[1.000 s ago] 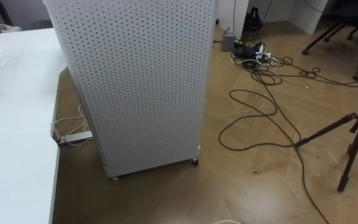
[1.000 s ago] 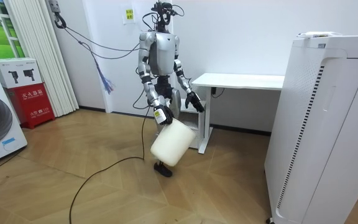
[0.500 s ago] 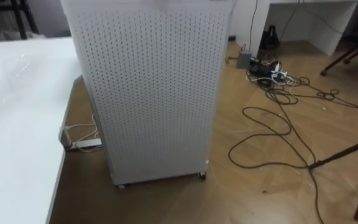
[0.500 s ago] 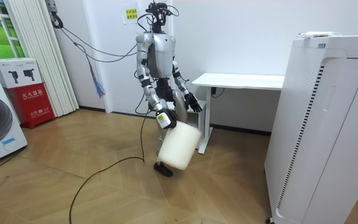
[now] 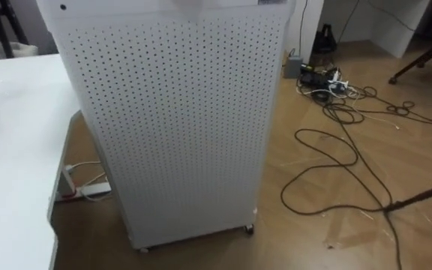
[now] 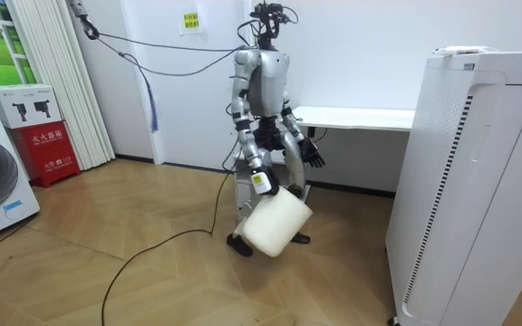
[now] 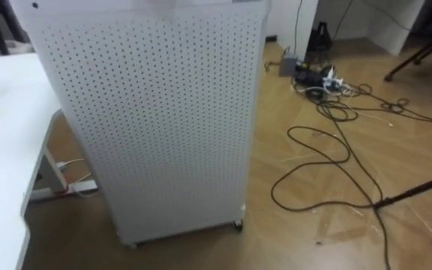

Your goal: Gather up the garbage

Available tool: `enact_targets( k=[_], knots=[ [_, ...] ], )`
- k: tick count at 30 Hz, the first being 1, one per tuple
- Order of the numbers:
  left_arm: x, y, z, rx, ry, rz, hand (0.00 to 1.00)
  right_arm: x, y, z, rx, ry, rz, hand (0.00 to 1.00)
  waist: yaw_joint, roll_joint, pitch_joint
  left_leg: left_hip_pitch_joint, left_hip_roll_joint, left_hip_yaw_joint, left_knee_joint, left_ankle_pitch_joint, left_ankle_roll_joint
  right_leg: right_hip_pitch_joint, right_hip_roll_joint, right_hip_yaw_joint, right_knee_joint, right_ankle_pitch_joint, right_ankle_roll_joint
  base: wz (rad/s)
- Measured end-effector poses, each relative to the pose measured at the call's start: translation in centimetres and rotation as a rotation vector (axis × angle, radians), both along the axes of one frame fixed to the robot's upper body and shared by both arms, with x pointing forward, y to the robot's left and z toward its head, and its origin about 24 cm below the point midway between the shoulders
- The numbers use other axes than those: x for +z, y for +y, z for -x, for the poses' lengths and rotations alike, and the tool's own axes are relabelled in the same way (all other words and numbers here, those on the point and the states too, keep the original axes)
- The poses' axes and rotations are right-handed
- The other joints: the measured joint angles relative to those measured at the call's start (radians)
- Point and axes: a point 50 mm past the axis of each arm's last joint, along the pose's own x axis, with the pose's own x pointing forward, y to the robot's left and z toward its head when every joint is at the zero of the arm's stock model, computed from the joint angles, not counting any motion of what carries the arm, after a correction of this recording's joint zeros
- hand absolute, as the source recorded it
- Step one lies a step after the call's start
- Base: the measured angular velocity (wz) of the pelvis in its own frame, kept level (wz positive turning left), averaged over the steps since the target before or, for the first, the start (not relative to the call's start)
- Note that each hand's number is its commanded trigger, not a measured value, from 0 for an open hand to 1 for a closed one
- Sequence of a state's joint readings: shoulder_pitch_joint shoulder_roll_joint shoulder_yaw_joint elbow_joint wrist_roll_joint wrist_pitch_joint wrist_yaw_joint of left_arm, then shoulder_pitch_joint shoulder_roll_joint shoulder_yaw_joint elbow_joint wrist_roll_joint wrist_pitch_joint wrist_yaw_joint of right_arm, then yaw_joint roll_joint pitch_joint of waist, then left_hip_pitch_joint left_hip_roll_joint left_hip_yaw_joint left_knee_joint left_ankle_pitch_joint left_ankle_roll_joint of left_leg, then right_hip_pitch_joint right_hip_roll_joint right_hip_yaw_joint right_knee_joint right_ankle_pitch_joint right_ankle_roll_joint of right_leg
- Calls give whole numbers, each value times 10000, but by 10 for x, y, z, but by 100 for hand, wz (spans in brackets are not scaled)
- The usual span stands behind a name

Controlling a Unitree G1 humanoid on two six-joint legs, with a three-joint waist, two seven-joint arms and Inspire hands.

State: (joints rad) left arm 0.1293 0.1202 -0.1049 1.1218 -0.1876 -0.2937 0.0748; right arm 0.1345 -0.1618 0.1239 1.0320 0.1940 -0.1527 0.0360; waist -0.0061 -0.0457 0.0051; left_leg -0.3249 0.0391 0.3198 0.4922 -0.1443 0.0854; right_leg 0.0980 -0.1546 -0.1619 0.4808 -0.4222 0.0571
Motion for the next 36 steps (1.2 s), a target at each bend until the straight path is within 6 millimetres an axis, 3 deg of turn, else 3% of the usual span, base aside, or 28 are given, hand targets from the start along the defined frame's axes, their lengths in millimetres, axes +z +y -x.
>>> enact_targets(
  k=[2, 3, 4, 6, 9, 11, 12, 13, 14, 15, 16, 17, 18, 21, 23, 25, 29, 36],
  knots=[
    [-1, -8, -3, -252, -51, 152, 0, 2, 0, -4, 21, -181, 44, 100, -6, -46, 33, 210, -195, 62, 178, -344, 127, -384, -488, -54, 1396, 37, 55, 25],
    [-1, -13, -4, -276, -10, 254, 0, 4, 0, -9, 50, -383, 61, 100, -18, -68, 38, 316, -352, 124, 256, -566, 200, -776, -831, -102, 2439, 232, 324, 23],
    [-2, -15, -4, -268, 9, 299, 0, 5, 0, -12, 58, -480, 77, 100, -17, -68, 44, 369, -429, 126, 280, -658, 238, -958, -946, -151, 2935, 411, 319, 27],
    [-3, -18, -3, -328, 151, 341, 0, 8, 4, -25, 141, -872, -13, 100, -134, 27, 82, 605, -523, 111, 342, -986, 288, -1437, -1265, -335, 4301, 1528, 142, 34],
    [-4, -20, 0, -351, 336, 351, 0, 12, 5, -34, 166, -1191, -80, 100, -257, 185, 139, 950, -505, -144, 155, -1213, 269, -1747, -1109, -349, 5124, 3280, 83, 50],
    [-5, -21, -1, -362, 409, 397, 0, 15, 4, -43, 120, -1441, -104, 100, -146, 205, 104, 1018, -463, -328, -41, -1268, 203, -2320, -1015, -342, 5471, 2420, 91, 21],
    [-5, -22, -4, -461, 417, 475, 0, 19, 2, -52, -33, -1715, -187, 100, -232, 366, 153, 1070, -385, -484, -102, -1287, 122, -2849, -828, -384, 5354, 1603, -35, 14],
    [-4, -24, -7, -666, 370, 519, 0, 21, 0, -55, -157, -1888, -174, 100, -335, 589, 163, 1139, -263, -638, -124, -1313, 45, -3336, -664, -437, 4749, 1101, -66, 23],
    [-4, -23, -9, -742, 346, 522, 0, 21, 0, -55, -179, -1921, -131, 100, -372, 633, 152, 1204, -253, -714, -159, -1314, -1, -3539, -659, -436, 4216, 972, -44, 29],
    [-3, -18, -11, -884, 316, 411, 0, 19, 3, -53, -94, -1880, -108, 100, -429, 568, 143, 1357, -273, -771, -148, -1366, -160, -3753, -751, -367, 2671, 961, 19, 27],
    [-2, -12, -14, -1045, 328, 231, 0, 17, 8, -50, 60, -1773, -111, 100, -445, 327, 233, 1452, -257, -832, 64, -1612, -441, -3796, -792, -297, 1733, 1116, -89, 25],
    [-2, -12, -13, -1078, 414, 192, 0, 16, 7, -47, 9, -1630, -69, 100, -436, 429, 147, 1456, -165, -826, 181, -1655, -535, -3683, -656, -363, 1626, 1125, -100, 0],
    [-2, -12, -12, -1184, 468, 166, 0, 14, 7, -43, -62, -1514, -11, 100, -309, 542, 30, 1609, -47, -772, 47, -1593, -637, -3348, -385, -412, 1139, 1148, -260, -16],
    [-3, -6, -8, -1333, 692, -46, 0, 13, 6, -40, -44, -1425, -26, 100, -399, 530, 54, 2402, 72, -822, -960, -1397, -926, -2528, -56, -601, 281, 1283, -363, -3],
    [-3, -5, -6, -1543, 769, -183, 0, 12, 4, -36, -31, -1310, 78, 100, -393, 480, 30, 2674, 88, -825, -1158, -1353, -957, -2258, 120, -592, -28, 1332, -329, 0],
    [-3, -4, -5, -1679, 830, -342, 0, 11, 2, -32, -65, -1184, 153, 100, -351, 412, 68, 2923, 86, -789, -1349, -1350, -956, -2011, 214, -549, -298, 1425, -246, -12],
    [-3, -3, -3, -1689, 847, -411, 0, 10, 4, -31, 78, -1136, 152, 100, -296, 321, 58, 3021, 97, -822, -1551, -1343, -943, -1822, 394, -372, -868, 1691, -154, -18],
    [8, 2, -26, -2007, -315, -1267, 0, 11, 5, -34, 261, -1320, 222, 100, -246, 309, 51, 3247, 95, -1059, -1901, -1315, -896, -1312, 579, -424, -1836, 2094, -40, 0]
  ],
)
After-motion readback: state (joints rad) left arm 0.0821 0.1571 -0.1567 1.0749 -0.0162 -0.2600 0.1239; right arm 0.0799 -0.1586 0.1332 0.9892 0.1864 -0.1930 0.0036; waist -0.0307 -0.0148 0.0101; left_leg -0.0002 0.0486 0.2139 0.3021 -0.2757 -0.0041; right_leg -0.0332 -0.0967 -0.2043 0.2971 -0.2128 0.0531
